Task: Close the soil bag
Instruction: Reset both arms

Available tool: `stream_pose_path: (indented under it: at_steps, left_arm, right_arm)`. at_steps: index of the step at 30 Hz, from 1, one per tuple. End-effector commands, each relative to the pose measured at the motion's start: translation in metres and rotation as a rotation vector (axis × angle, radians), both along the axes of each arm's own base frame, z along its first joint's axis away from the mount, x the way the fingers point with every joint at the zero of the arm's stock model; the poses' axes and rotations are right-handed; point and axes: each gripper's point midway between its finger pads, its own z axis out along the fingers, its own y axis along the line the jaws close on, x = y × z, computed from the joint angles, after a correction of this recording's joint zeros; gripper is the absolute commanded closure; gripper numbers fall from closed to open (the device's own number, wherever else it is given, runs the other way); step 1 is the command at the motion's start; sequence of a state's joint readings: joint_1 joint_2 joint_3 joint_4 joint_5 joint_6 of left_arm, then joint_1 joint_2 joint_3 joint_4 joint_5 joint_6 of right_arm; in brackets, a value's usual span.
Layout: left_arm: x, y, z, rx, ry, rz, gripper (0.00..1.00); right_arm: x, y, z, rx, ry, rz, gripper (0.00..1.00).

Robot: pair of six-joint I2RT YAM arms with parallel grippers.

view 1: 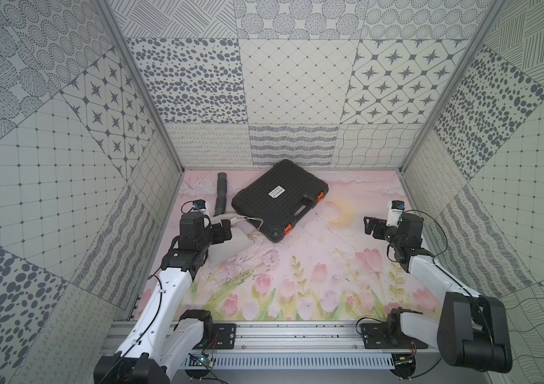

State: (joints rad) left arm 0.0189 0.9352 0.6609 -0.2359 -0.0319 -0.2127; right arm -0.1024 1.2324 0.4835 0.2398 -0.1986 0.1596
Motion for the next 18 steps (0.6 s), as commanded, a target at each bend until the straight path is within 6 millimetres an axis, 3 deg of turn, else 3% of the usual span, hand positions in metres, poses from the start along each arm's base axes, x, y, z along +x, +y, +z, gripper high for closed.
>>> stream_pose_path:
  at_steps: [1,7,14,18]
  left_arm:
    - [0.020,0.006,0.008,-0.050,-0.159,-0.014,0.04]
    - [0.043,0.004,-0.014,-0.031,-0.215,-0.064,0.05]
    - [0.072,-0.001,-0.047,-0.031,-0.228,-0.112,0.07]
    - [0.078,-0.007,-0.067,-0.025,-0.200,-0.160,0.06]
  right_arm:
    - [0.024,-0.007,0.034,-0.043,-0.229,-0.020,0.03]
    - [0.026,-0.006,0.014,-0.068,-0.231,0.001,0.03]
    - [0.035,-0.009,0.005,-0.052,-0.247,-0.025,0.03]
    - [0.037,-0.004,0.003,-0.072,-0.236,-0.007,0.03]
